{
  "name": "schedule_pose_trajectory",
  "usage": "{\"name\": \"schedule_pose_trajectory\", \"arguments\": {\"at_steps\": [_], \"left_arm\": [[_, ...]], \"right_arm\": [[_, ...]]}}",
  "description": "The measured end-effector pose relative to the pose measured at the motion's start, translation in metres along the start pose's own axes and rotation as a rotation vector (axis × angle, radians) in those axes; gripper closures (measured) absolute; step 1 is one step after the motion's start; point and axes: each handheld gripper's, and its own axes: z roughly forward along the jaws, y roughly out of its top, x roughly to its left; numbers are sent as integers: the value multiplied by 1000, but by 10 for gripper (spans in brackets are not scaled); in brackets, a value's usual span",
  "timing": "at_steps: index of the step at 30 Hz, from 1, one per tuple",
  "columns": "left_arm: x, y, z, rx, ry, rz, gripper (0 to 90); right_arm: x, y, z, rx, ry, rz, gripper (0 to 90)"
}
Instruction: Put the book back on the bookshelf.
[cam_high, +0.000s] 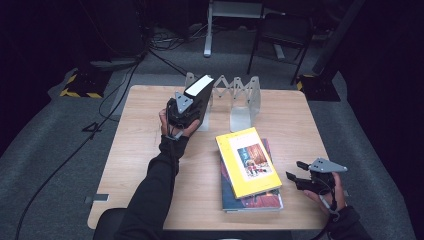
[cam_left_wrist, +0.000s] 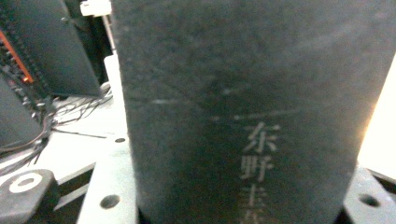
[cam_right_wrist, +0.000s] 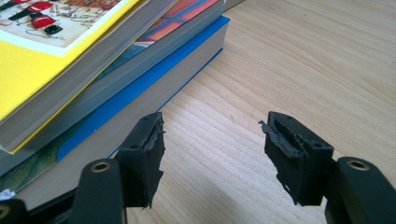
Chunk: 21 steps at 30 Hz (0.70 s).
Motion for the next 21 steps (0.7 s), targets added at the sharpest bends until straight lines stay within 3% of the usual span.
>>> {"name": "schedule_pose_trajectory", "arguments": {"at_steps": [9,13,15,21], "left_arm": [[11,-11,1,-32,5,-93,516],[6,-16,-3,-43,10,-57,514],[5,-17,-4,-45,12,-58,513],[9,-26,-10,-50,23,-101,509]], "right_arm": [[-1,0,-1,-5,4,0,382],[0,0,-1,-3,5,-5,382],[0,0,0,-2,7,-3,382],[1,1,0,-4,10,-5,382]]}}
